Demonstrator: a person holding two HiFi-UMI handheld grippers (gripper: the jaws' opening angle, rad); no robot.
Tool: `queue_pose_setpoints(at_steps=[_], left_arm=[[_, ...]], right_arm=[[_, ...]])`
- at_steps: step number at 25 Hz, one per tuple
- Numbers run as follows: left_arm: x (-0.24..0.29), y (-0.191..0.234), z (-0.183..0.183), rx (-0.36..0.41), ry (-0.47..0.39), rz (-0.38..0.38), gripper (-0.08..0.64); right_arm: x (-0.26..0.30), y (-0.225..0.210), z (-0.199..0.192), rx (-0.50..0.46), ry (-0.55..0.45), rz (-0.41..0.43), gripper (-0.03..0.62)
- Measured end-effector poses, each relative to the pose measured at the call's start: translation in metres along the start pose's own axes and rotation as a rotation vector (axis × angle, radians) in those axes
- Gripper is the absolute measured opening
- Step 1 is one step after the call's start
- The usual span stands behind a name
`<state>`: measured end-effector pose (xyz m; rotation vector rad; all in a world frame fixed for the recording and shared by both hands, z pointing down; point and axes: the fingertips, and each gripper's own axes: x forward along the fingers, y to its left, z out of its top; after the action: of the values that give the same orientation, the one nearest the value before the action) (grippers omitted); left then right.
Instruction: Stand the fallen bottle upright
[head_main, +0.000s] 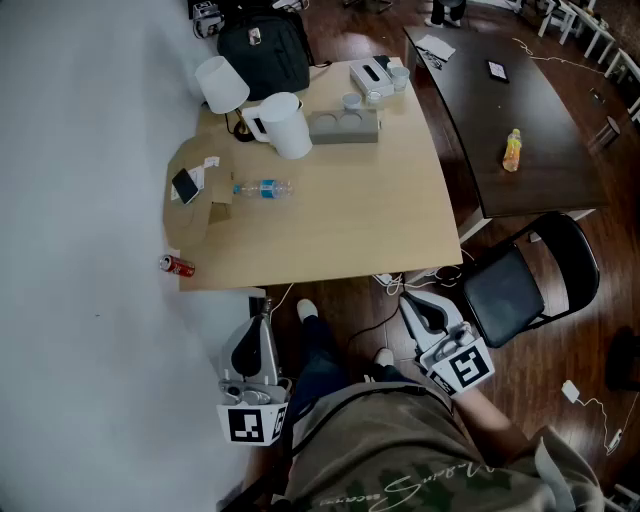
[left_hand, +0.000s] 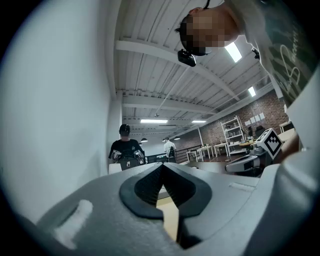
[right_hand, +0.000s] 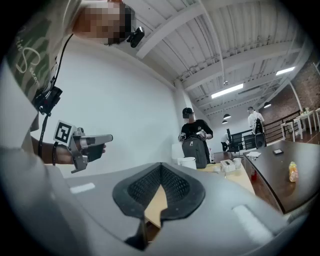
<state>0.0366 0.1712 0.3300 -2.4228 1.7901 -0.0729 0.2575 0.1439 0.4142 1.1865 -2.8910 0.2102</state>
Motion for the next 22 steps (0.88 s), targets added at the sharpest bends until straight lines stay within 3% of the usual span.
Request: queue_pose_setpoints(at_steps=[10,18,22], left_arm=[[0.102,0.105,-0.032,-0.09,-0.025,-0.086,0.003],[0.165,0.198,-0.067,-0.161,0.032,-0.176,0.003],[0.19,0.232,-0.078,-0.185,0.037,-0.15,0.003]], right_arm=[[0.149,-0.02,0.016,-0.019,0.027,-0.044,0.005],[0.285,-0.02,0.028,-0.066,0.059,-0.01,0.003],[0.333,-0.029,0.042,-0.074,0.057,-0.024,0.003]])
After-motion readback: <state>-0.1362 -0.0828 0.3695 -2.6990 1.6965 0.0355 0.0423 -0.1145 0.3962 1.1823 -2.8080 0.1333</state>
